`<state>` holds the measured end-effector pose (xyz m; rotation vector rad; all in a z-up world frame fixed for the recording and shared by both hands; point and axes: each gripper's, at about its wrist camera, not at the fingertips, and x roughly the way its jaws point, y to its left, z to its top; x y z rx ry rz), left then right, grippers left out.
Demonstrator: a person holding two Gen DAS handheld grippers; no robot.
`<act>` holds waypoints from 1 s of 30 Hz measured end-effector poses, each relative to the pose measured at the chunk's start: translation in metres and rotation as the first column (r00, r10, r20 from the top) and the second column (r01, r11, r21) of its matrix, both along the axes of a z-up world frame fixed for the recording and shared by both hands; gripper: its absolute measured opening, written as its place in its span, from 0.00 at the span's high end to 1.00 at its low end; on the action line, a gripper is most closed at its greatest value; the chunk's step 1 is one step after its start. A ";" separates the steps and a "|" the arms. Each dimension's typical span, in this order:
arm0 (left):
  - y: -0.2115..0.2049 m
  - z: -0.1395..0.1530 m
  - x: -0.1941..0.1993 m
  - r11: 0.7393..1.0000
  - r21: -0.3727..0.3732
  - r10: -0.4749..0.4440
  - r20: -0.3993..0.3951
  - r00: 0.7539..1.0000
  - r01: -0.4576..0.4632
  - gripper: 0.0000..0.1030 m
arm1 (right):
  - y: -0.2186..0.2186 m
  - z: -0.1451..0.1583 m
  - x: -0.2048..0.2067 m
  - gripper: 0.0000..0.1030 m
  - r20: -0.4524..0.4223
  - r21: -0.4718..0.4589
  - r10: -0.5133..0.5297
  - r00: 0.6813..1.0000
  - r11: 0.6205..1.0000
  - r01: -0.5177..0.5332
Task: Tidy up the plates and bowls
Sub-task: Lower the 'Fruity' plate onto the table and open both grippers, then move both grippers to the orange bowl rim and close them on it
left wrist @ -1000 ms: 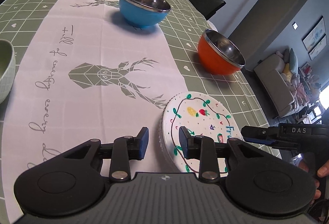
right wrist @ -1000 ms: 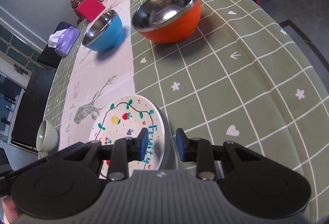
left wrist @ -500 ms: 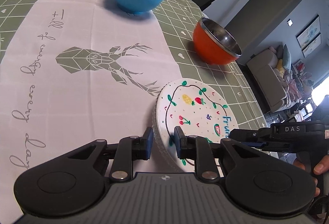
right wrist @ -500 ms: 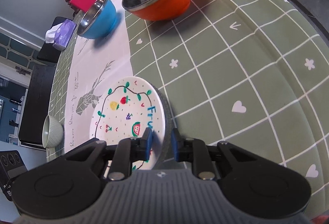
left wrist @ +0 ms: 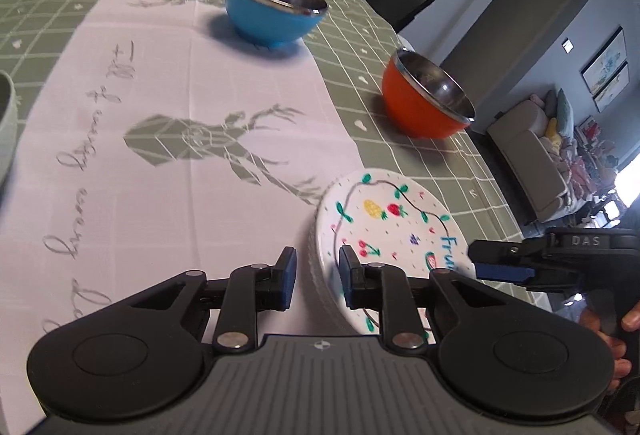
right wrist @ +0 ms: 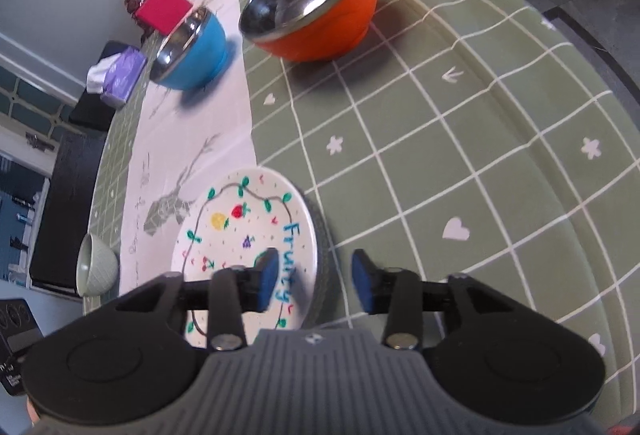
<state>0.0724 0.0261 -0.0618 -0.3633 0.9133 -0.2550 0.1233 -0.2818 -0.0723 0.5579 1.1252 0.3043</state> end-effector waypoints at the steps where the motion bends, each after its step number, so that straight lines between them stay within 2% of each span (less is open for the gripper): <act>1: 0.000 0.001 0.001 1.000 0.005 0.005 0.008 1.000 -0.005 0.75 | -0.001 0.000 0.000 0.58 0.000 0.006 -0.004 1.000 1.000 0.004; 4: -0.002 0.005 0.005 1.000 0.013 0.006 0.015 1.000 -0.006 0.72 | 0.000 0.003 0.001 0.58 0.009 -0.001 -0.001 1.000 1.000 0.001; 8: -0.012 0.017 0.010 0.999 0.042 -0.015 0.051 0.999 0.012 0.71 | 0.010 0.010 0.002 0.56 0.060 -0.097 0.021 0.998 0.995 -0.015; 12: -0.025 0.030 0.021 0.998 0.053 -0.024 0.102 0.994 0.019 0.68 | 0.012 0.022 0.008 0.56 0.145 -0.162 0.010 0.989 0.987 0.014; 17: -0.041 0.043 0.045 0.997 0.059 -0.051 0.128 0.990 0.044 0.59 | 0.012 0.040 0.014 0.56 0.275 -0.255 -0.002 0.961 0.964 0.075; 24: -0.064 0.060 0.075 0.987 0.160 -0.067 0.204 0.977 0.034 0.57 | 0.008 0.054 0.038 0.56 0.335 -0.272 -0.062 0.940 0.949 0.160; 30: -0.082 0.069 0.102 0.974 0.210 -0.127 0.212 0.969 0.082 0.55 | 0.013 0.066 0.068 0.56 0.381 -0.270 -0.114 0.917 0.935 0.229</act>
